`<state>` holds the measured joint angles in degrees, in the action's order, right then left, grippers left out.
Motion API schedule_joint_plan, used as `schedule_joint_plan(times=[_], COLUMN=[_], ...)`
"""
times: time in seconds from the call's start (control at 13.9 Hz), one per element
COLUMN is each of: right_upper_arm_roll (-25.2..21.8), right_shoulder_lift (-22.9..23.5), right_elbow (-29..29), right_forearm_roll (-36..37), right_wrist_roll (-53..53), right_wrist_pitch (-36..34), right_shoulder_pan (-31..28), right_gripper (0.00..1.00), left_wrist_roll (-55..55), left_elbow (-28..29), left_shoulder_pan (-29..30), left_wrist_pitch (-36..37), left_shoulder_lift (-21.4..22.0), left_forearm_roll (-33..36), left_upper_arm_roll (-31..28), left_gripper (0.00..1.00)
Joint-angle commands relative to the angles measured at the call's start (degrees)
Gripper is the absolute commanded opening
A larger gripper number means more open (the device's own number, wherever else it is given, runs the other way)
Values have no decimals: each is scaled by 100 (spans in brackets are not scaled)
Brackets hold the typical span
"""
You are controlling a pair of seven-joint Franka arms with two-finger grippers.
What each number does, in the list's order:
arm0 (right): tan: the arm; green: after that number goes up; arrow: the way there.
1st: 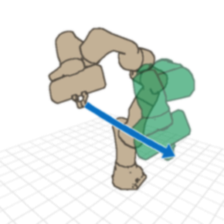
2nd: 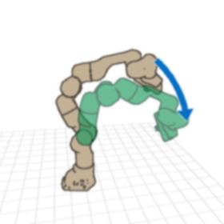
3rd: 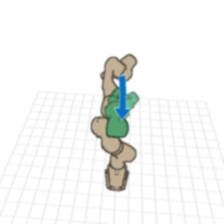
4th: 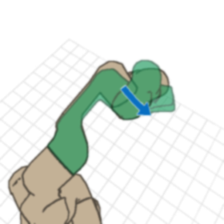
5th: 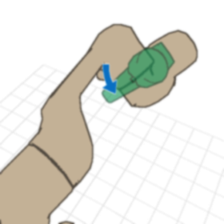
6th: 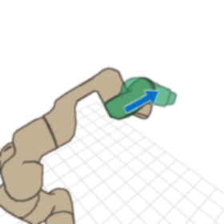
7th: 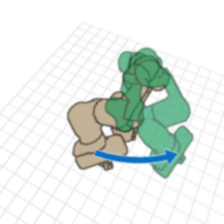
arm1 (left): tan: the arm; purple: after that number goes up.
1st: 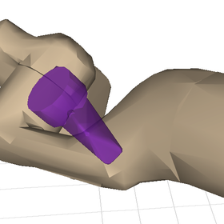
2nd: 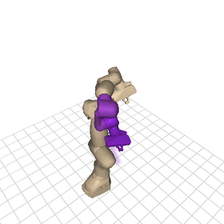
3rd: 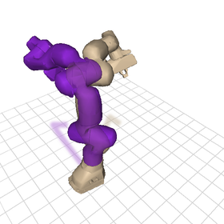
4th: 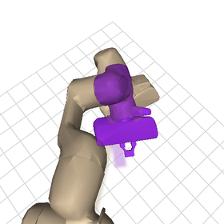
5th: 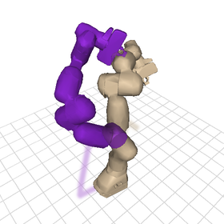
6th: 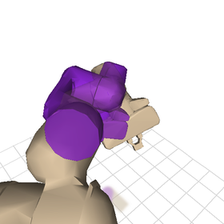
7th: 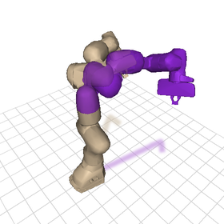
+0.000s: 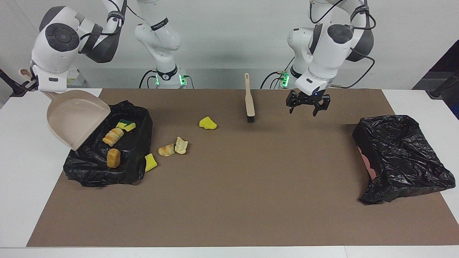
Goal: Sweep and dump trash in bin
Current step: 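Tilt the dustpan with the right gripper to dump debris into the bag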
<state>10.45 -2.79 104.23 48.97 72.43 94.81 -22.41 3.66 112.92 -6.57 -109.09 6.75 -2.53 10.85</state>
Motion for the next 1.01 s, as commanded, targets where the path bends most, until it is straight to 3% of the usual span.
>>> schedule_joint_plan(times=[0.0,0.14,0.43,0.65,0.79,0.94], right_upper_arm_roll=[36,45,36,45,45,54], right_shoulder_lift=[-108,-90,-143,-309,-363,-197], right_elbow=[-209,-350,-324,-114,-25,27], right_forearm_roll=[87,-193,-2142,-3242,-3577,-4156], right_wrist_roll=[-63,-168,-378,-1919,-2967,-4170], right_wrist_pitch=[-120,-182,-427,-664,-840,-850], right_shoulder_pan=[35,105,114,193,491,562], right_gripper=[0,0,0,0,0,0], left_wrist_roll=[-357,-453,-954,-1421,-1430,-1421], left_elbow=[-734,-1243,-2159,-2580,-3002,-3022], left_shoulder_pan=[218,130,112,68,77,68], left_wrist_pitch=[388,842,1722,2004,2346,2357], left_shoulder_lift=[-103,-103,-278,-524,-788,-736], left_forearm_roll=[226,227,244,244,244,244], left_upper_arm_roll=[-64,-433,-820,-1040,-1076,-1128], left_gripper=[100,100,100,100,100,100])
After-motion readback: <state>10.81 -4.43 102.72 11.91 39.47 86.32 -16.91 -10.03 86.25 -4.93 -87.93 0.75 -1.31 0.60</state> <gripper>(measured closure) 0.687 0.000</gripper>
